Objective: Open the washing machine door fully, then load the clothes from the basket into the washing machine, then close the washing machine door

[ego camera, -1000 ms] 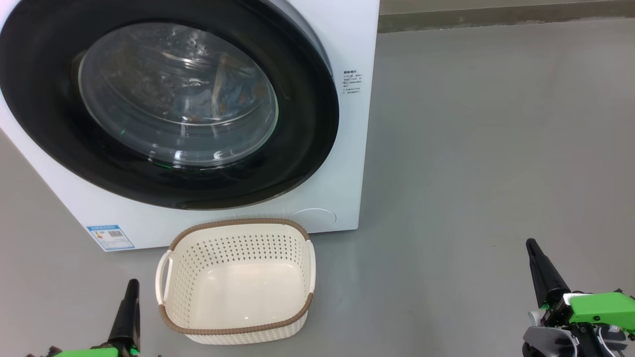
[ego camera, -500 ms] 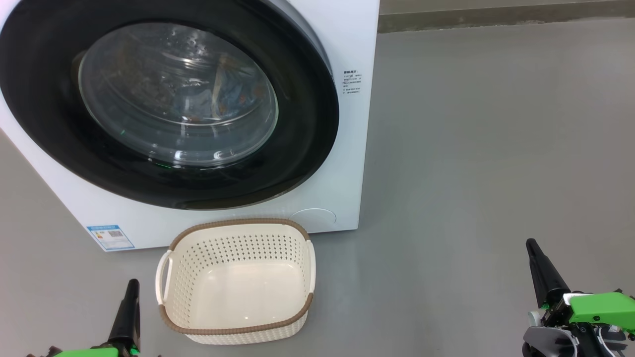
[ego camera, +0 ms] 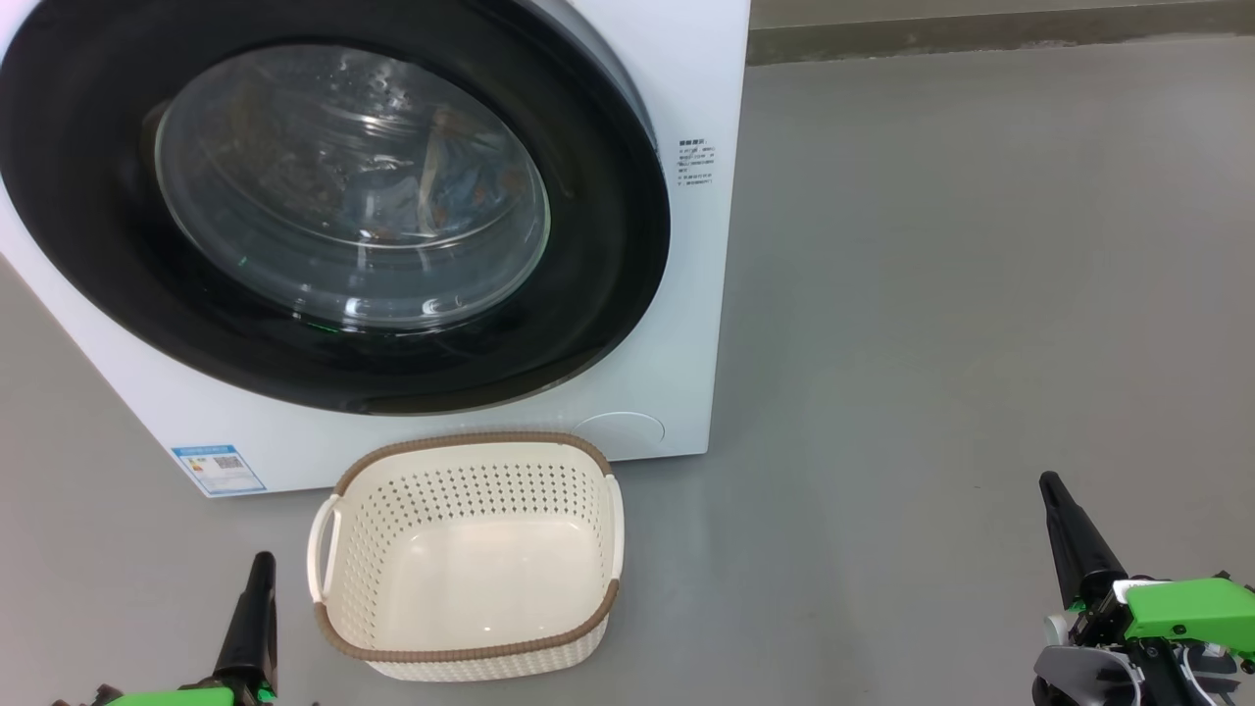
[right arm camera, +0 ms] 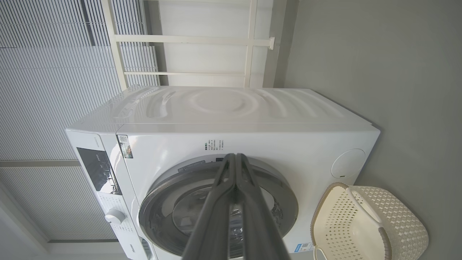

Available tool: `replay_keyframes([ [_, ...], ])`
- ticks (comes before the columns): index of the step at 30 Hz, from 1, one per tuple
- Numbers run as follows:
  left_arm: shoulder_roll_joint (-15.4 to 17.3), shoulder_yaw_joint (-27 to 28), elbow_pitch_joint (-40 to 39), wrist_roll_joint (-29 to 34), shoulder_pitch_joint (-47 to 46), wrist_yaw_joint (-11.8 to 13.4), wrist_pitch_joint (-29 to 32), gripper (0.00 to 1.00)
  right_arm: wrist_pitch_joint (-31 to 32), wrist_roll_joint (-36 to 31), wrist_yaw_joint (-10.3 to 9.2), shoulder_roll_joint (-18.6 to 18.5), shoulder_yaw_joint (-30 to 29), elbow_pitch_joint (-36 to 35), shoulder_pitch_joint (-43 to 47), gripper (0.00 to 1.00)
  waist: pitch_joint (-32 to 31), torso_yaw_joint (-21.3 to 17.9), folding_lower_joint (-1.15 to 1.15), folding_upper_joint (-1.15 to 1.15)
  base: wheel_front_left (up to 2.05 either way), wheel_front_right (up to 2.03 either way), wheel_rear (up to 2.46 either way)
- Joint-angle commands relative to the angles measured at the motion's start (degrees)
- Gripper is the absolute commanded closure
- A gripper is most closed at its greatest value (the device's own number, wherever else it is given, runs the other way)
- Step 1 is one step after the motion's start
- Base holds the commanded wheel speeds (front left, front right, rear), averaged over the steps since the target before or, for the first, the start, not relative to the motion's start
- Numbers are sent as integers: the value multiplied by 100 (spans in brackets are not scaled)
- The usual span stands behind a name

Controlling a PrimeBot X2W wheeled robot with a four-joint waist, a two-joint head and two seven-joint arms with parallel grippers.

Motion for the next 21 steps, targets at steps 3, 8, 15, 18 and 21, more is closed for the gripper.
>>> replay_keyframes([
  [3,54,152,-177,-47,-244,4,35,100,25,25,10,-46,104,-171,-229,100,0,0,0,0,0,0,0],
  [8,54,152,-177,-47,-244,4,35,100,25,25,10,-46,104,-171,-229,100,0,0,0,0,0,0,0],
  [15,54,152,-177,-47,-244,4,35,100,25,25,10,-46,104,-171,-229,100,0,0,0,0,0,0,0],
  [18,54,151,-177,-47,-244,4,35,100,25,25,10,-46,105,-171,-229,100,0,0,0,0,0,0,0],
  [21,54,151,-177,-47,-244,4,35,100,25,25,10,-46,105,-171,-229,100,0,0,0,0,0,0,0],
])
